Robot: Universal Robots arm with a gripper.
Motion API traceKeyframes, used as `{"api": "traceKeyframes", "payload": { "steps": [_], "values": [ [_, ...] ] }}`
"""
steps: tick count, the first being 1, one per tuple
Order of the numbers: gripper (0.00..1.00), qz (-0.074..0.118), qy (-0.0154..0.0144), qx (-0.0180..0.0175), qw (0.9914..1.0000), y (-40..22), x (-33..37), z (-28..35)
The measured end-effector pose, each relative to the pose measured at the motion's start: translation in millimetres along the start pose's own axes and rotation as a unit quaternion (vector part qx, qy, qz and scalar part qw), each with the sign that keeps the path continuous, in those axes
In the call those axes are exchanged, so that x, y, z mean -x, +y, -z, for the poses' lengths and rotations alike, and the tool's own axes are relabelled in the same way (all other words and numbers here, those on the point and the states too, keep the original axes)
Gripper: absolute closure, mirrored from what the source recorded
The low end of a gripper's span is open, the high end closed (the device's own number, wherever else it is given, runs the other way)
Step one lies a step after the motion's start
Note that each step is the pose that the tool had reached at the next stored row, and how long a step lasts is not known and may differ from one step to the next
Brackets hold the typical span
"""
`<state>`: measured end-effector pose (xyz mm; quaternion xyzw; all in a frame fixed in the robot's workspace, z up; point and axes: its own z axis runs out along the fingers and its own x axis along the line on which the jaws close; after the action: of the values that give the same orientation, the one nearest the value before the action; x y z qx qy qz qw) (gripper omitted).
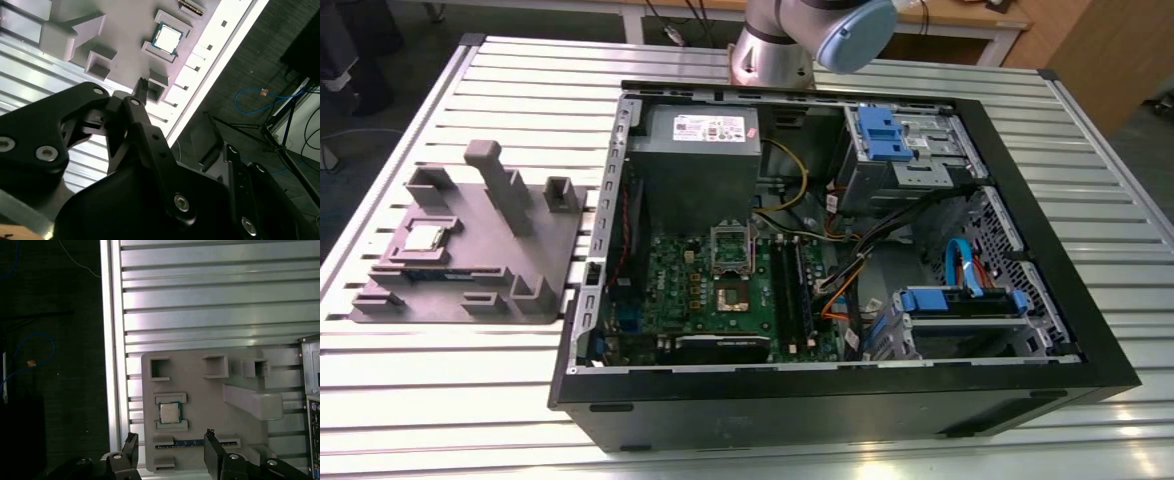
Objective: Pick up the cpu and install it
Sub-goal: 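Pick up the cpu and move it towards the insertion slot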
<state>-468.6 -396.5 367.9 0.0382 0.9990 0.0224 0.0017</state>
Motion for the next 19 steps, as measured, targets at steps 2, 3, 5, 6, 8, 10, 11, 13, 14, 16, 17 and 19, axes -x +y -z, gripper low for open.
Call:
{"api": "traceKeyframes", "payload": {
  "steps": [2, 3, 5, 6, 8, 10, 11, 13, 14, 16, 17, 19],
  "values": [
    [0.35, 0.0, 0.0, 0.0, 1.0, 0.0, 0.0, -0.1],
    [0.35, 0.0, 0.0, 0.0, 1.0, 0.1, 0.0, -0.5],
    [0.35, 0.003, 0.0007, 0.0, 1.0, 0.2, 0.2, -2.4],
    [0.35, 0.004, 0.0014, -0.0001, 0.99999, 0.2, 0.2, -4.0],
    [0.35, 0.008, 0.0024, -0.0002, 0.99997, 0.2, 0.3, -7.2],
    [0.35, 0.009, 0.0026, 0.0003, 0.99996, 0.2, 0.3, -10.2],
    [0.35, 0.009, 0.0026, 0.0011, 0.99996, 0.2, 0.3, -11.4],
    [0.35, 0.008, 0.0029, 0.0014, 0.99996, -0.2, 0.3, -14.8],
    [0.35, 0.009, 0.003, 0.0014, 0.99996, -0.6, 0.3, -16.6],
    [0.35, 0.011, 0.0037, 0.0014, 0.99993, -1.7, 0.4, -20.3],
    [0.35, 0.015, 0.0044, 0.0014, 0.99988, -1.9, 0.4, -22.0],
    [0.35, 0.028, 0.006, 0.0012, 0.9996, -2.1, 0.3, -25.6]
  ]
}}
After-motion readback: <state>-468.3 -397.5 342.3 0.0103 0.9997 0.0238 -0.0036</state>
